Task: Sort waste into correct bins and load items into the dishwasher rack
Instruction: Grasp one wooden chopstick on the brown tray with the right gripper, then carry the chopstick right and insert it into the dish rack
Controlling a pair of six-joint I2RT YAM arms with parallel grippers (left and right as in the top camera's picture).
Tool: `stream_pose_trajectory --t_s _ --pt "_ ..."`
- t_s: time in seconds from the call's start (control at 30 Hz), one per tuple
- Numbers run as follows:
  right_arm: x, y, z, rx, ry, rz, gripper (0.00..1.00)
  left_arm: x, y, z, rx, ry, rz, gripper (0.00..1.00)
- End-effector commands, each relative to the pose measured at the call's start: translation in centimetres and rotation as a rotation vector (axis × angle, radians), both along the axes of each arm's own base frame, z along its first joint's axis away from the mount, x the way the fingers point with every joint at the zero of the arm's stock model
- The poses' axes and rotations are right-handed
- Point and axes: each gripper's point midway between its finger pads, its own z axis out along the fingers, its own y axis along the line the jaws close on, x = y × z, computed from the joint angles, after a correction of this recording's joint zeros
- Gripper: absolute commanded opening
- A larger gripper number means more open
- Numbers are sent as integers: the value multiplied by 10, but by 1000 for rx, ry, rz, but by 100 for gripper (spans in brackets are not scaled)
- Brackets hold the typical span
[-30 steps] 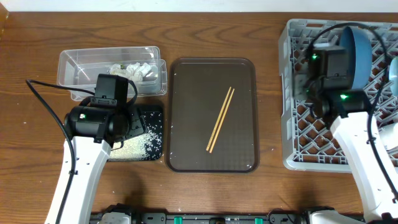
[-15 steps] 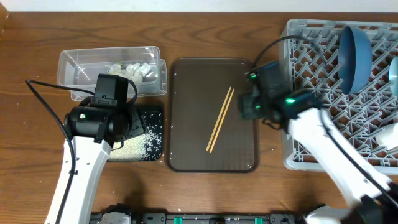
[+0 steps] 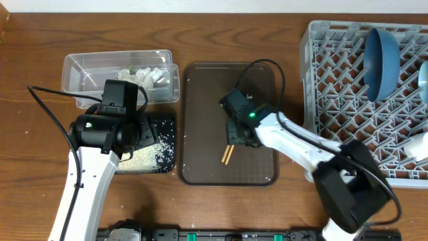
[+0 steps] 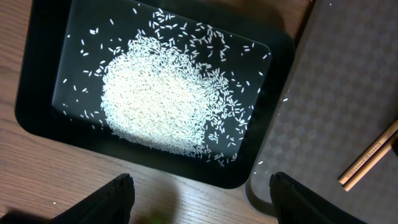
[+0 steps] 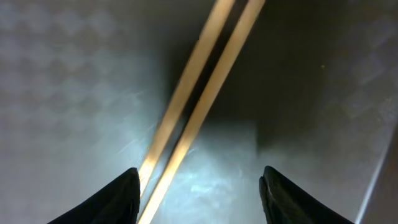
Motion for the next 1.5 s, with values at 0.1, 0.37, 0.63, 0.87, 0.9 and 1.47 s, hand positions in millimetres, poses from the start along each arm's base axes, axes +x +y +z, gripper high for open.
stream_pose_trajectory --t_s 0.1,0.37,0.63,0.87,0.9,1.47 --pt "0 -12 -25 -86 10 -76 59 -1 2 -1 3 4 12 73" --pt "-10 -21 -33 -129 59 -75 20 -1 2 -1 3 4 12 73" --pt "-12 -24 -27 -126 71 -77 1 -1 2 -1 3 4 11 73" --pt "16 -40 37 -79 -56 -18 1 -1 2 -1 3 4 11 73" --pt "20 -45 50 -69 -80 -13 1 -1 2 -1 3 4 11 73" --pt "37 -207 144 -170 -198 -61 1 -1 2 -1 3 4 12 73"
